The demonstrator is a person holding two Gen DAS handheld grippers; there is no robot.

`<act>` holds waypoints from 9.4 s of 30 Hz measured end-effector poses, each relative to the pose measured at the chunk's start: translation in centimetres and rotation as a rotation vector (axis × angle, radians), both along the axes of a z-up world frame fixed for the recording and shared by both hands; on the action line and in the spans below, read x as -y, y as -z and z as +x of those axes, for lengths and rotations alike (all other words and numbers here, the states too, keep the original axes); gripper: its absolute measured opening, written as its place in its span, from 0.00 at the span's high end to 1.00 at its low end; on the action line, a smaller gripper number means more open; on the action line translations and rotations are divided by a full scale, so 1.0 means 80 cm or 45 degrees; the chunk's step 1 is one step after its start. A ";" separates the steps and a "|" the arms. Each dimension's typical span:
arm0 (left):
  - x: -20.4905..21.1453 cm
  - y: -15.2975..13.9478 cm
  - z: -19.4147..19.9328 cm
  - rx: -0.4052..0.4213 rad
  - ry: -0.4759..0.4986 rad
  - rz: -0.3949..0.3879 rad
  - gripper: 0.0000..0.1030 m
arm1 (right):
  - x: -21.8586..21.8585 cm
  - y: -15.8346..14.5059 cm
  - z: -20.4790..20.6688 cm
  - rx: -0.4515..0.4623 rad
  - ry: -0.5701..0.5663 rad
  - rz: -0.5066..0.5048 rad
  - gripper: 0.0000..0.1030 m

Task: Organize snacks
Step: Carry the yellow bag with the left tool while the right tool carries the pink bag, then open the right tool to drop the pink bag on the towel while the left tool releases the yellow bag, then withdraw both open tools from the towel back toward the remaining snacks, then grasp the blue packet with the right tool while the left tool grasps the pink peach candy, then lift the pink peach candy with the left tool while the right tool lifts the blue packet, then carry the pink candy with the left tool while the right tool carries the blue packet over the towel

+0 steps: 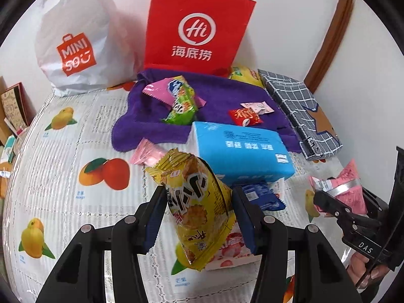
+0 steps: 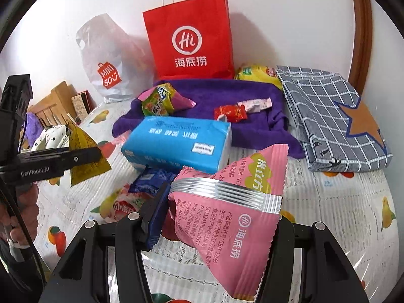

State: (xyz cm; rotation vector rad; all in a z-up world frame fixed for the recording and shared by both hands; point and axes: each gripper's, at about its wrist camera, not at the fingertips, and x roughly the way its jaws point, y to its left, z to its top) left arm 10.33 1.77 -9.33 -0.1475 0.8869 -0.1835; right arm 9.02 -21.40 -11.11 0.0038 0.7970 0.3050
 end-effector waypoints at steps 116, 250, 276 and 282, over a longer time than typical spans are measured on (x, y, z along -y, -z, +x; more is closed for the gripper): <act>0.024 -0.003 0.274 -0.155 0.067 0.034 0.41 | -0.017 -0.021 0.311 -0.167 0.059 -0.035 0.25; -0.049 0.062 0.078 -0.173 -0.099 0.032 0.64 | 0.025 0.022 0.037 -0.088 0.084 0.079 0.83; -0.002 -0.010 0.007 -0.019 0.004 0.012 0.64 | 0.003 -0.037 0.001 0.009 0.073 0.053 0.83; 0.008 -0.028 0.016 0.006 0.021 0.021 0.64 | -0.005 -0.051 0.012 0.036 0.060 0.019 0.83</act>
